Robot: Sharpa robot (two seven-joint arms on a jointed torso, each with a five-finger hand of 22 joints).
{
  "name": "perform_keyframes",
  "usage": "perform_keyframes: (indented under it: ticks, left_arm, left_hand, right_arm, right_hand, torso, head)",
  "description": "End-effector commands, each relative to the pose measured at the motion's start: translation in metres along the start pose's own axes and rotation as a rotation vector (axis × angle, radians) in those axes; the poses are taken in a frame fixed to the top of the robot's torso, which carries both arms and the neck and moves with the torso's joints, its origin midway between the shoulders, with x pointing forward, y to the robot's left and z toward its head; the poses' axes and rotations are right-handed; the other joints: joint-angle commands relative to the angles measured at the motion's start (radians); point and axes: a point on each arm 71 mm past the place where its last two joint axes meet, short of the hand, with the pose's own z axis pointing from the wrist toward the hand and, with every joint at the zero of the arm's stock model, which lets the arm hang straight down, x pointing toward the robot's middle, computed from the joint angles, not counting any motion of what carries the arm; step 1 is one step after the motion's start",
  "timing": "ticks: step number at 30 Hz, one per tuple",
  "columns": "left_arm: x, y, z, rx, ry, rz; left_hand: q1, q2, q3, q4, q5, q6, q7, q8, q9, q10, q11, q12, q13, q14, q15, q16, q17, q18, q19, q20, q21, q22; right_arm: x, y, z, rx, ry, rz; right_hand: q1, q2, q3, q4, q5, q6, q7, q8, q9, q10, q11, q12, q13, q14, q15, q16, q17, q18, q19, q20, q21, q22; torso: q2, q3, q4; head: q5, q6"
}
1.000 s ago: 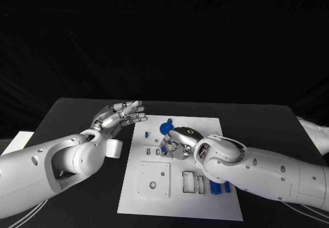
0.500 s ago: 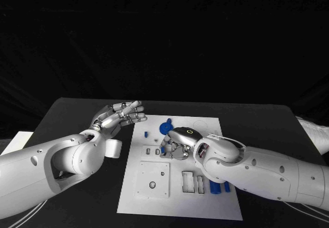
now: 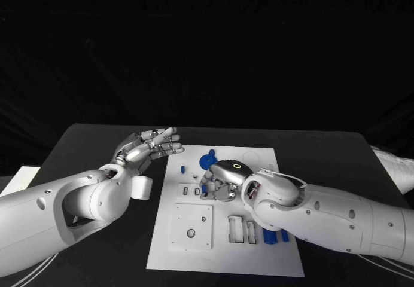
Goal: Assemble the parts on the task board
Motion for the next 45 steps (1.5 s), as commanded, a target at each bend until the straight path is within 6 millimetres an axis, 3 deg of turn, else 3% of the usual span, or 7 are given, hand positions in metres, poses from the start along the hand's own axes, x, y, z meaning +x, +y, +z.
perform_keyframes:
  ticks: [1, 18, 30, 33, 37, 41, 45]
  left_arm:
    - [0.003, 0.000, 0.000, 0.004, 0.021, -0.012]
    - [0.002, 0.001, 0.001, -0.003, 0.026, -0.013]
    - [-0.005, 0.007, 0.004, -0.088, 0.038, 0.108]
    - [-0.006, 0.013, 0.005, -0.156, 0.058, 0.173]
    - [-0.008, 0.024, 0.005, -0.304, 0.117, 0.280]
    - [-0.009, 0.038, 0.004, -0.491, 0.214, 0.455]
    - [-0.010, 0.046, 0.005, -0.632, 0.270, 0.592]
  left_hand:
    - [0.001, 0.013, 0.000, -0.008, -0.006, 0.006, 0.005, -0.004, 0.000, 0.002, 0.002, -0.007, 0.000, 0.002, 0.001, -0.004, 0.001, 0.004, 0.003, 0.005, -0.005, -0.001]
    - [0.002, 0.021, 0.004, -0.012, -0.005, 0.029, -0.016, 0.000, 0.002, 0.027, -0.013, -0.004, 0.002, 0.018, -0.008, -0.007, 0.008, 0.006, 0.015, -0.001, -0.005, -0.005]
    - [-0.031, 0.009, -0.002, 0.008, -0.007, 0.129, -0.073, 0.013, 0.008, 0.215, -0.090, 0.032, 0.023, 0.368, -0.113, 0.205, 0.182, 0.006, 0.296, -0.105, 0.168, 0.072]
    - [-0.047, -0.006, -0.011, 0.020, -0.007, 0.143, -0.093, 0.011, 0.014, 0.280, -0.114, 0.064, 0.055, 0.396, -0.136, 0.729, 0.666, 0.000, 0.365, -0.136, 0.256, 0.122]
    - [-0.095, 0.002, -0.043, 0.049, -0.008, 0.146, -0.104, 0.037, 0.035, 0.309, -0.140, 0.208, 0.193, 0.402, -0.148, 1.215, 1.158, -0.049, 0.436, -0.161, 0.640, 0.555]
    - [-0.174, 0.019, -0.095, 0.114, -0.007, 0.146, -0.125, 0.098, 0.070, 0.277, -0.150, 0.418, 0.376, 0.434, -0.159, 1.397, 1.367, -0.087, 0.481, -0.173, 0.896, 0.888]
    - [-0.256, 0.063, -0.167, 0.111, -0.004, 0.118, -0.137, 0.207, 0.143, 0.222, -0.167, 0.822, 0.762, 0.438, -0.173, 1.412, 1.385, -0.105, 0.482, -0.172, 1.011, 1.039]
  right_arm:
    - [0.008, -0.006, -0.002, 0.044, 0.034, -0.025]
    - [-0.006, 0.006, -0.005, -0.052, -0.163, 0.042]
    - [-0.032, 0.009, -0.024, -0.230, -0.265, 0.207]
    - [-0.045, -0.002, -0.030, -0.224, -0.236, 0.303]
    - [-0.064, -0.025, -0.040, -0.172, -0.219, 0.428]
    - [-0.085, -0.051, -0.052, -0.113, -0.252, 0.472]
    - [-0.102, -0.071, -0.060, -0.067, -0.290, 0.476]
  right_hand:
    - [-0.006, -0.017, -0.013, 0.010, -0.015, -0.016, 0.002, -0.004, -0.005, -0.008, 0.006, -0.014, 0.067, 0.080, 0.012, -0.006, 0.148, -0.009, 0.020, 0.007, -0.007, 0.098]
    - [-0.009, -0.065, -0.080, 0.108, -0.025, -0.079, 0.015, -0.002, -0.011, -0.029, 0.018, -0.056, 0.032, 0.081, 0.022, -0.006, 0.151, -0.010, 0.022, 0.017, -0.008, 0.101]
    - [0.012, -0.047, -0.085, 0.130, -0.021, -0.078, 0.015, 0.002, -0.009, -0.027, 0.018, -0.048, 0.034, 0.081, 0.023, -0.005, 0.153, -0.010, 0.023, 0.018, -0.007, 0.103]
    - [0.027, -0.037, -0.084, 0.130, -0.013, -0.079, 0.015, 0.002, -0.009, -0.034, 0.019, -0.059, 0.026, 0.078, 0.023, -0.012, 0.140, -0.008, 0.017, 0.018, -0.012, 0.092]
    - [0.054, -0.022, -0.083, 0.120, 0.022, -0.082, 0.017, 0.002, -0.008, -0.044, 0.019, -0.073, 0.016, 0.075, 0.023, -0.019, 0.130, -0.004, 0.008, 0.019, -0.021, 0.074]
    - [0.064, -0.011, -0.084, 0.113, 0.040, -0.081, 0.017, 0.003, -0.008, -0.044, 0.020, -0.073, 0.015, 0.075, 0.023, -0.020, 0.129, -0.004, 0.007, 0.019, -0.022, 0.073]
    - [0.066, -0.008, -0.086, 0.112, 0.050, -0.079, 0.016, 0.004, -0.007, -0.044, 0.019, -0.072, 0.015, 0.075, 0.023, -0.020, 0.129, -0.004, 0.008, 0.018, -0.022, 0.073]
  torso:
    - [0.000, 0.0004, -0.0001]
    - [0.000, 0.0012, 0.0003]
    - [-0.002, 0.0011, -0.0010]
    - [-0.005, 0.0012, -0.0006]
    - [-0.011, 0.0040, -0.0033]
    - [-0.020, 0.0070, -0.0093]
    - [-0.024, 0.0111, -0.0125]
  head:
    - [-0.003, 0.000]
    - [-0.007, 0.003]
    - [-0.002, 0.009]
    - [0.000, 0.002]
    - [0.000, -0.002]
    - [0.005, 0.000]
    - [0.012, -0.003]
